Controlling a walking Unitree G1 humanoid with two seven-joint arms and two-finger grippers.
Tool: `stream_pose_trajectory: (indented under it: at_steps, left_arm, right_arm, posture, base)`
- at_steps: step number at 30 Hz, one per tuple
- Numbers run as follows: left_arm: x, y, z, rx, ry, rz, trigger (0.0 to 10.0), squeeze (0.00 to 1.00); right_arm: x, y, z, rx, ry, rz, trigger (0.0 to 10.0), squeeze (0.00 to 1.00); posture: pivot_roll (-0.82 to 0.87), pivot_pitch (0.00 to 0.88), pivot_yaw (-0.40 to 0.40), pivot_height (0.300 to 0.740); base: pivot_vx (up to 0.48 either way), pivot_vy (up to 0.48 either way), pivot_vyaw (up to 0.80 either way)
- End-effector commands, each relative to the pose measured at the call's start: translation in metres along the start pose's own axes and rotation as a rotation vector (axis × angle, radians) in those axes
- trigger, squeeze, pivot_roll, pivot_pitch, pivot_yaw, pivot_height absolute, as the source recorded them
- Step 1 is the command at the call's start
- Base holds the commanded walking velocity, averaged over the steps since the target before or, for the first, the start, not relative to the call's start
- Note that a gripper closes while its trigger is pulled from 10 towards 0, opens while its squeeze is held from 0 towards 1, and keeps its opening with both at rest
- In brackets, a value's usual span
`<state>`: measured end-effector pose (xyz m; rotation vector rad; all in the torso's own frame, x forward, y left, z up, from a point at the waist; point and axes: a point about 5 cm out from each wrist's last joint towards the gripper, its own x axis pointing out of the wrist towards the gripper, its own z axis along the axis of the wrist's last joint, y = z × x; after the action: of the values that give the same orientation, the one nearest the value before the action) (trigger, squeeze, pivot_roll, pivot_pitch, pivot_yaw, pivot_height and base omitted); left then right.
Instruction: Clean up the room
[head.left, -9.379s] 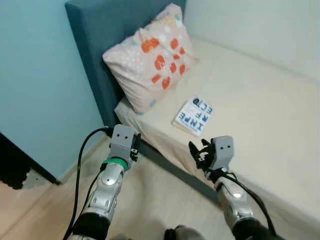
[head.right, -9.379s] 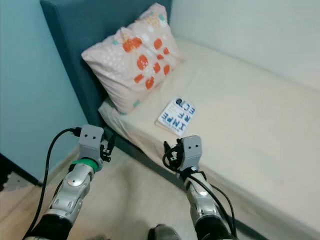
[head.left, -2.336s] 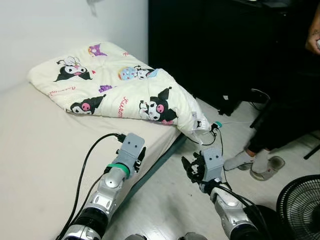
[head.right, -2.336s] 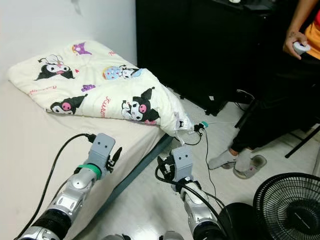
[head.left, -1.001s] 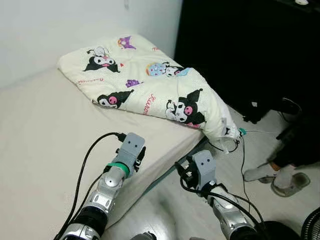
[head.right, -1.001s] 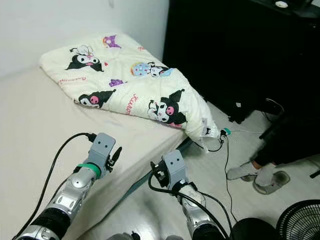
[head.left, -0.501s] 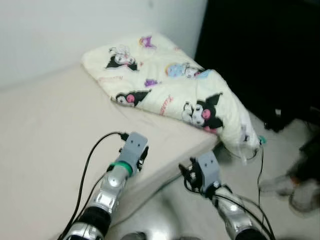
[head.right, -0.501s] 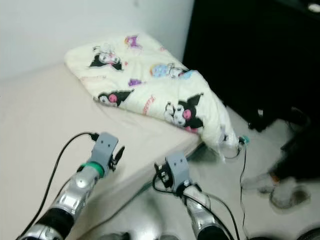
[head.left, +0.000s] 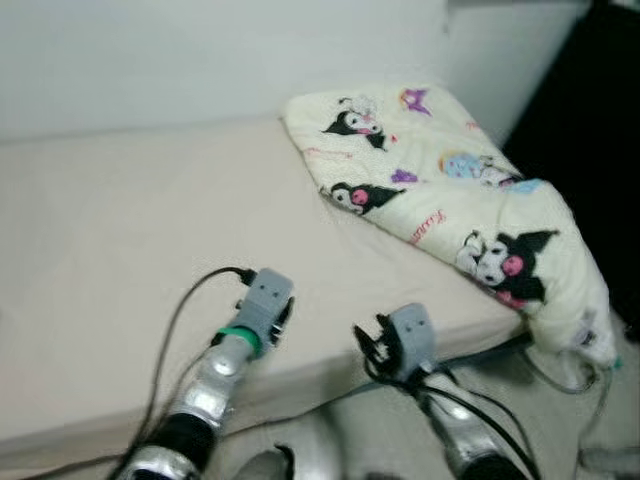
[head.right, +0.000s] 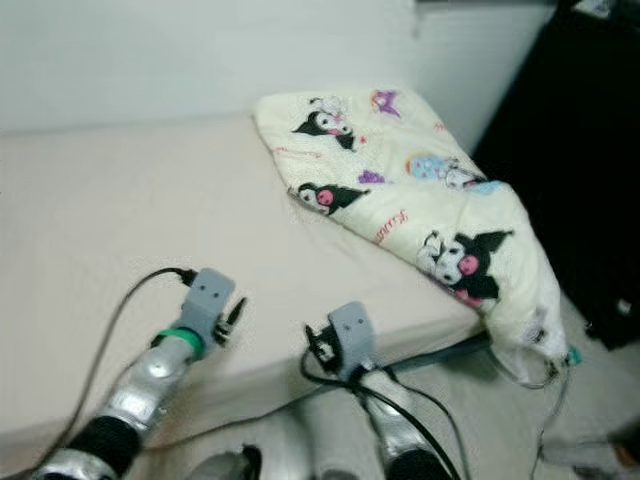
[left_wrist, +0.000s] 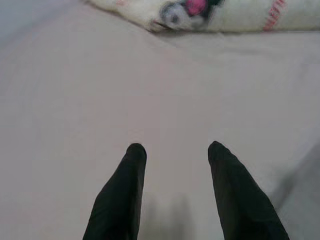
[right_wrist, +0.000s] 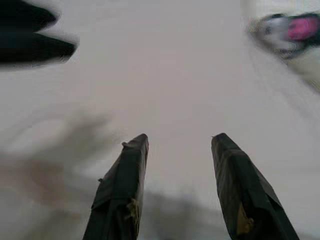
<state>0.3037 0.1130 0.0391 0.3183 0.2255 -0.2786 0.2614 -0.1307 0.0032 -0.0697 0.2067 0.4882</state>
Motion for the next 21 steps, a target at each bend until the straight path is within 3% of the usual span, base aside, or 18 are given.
stream_pose_trajectory:
  at_steps: [1,21]
  left_arm:
    - [-0.0021,-0.0036,-0.0055,0.004,0.02,-0.013,10.0,0.0]
    - [-0.0017,-0.0037,-0.0051,-0.001,0.019,-0.02,10.0,0.0]
  right_arm:
    - [-0.0024,-0.0008,-0.0039,0.01,0.017,-0.003,10.0,0.0]
    - [-0.0011,0.0002,-0.0028,0.019,0.011,0.001,10.0,0.0]
  posture:
    - [0.0,0.0,0.018,0.74]
    - [0.0,0.0,0.022,0.74]
  base:
    - [0.0,0.0,0.7]
    - [0.0,0.0,0.7]
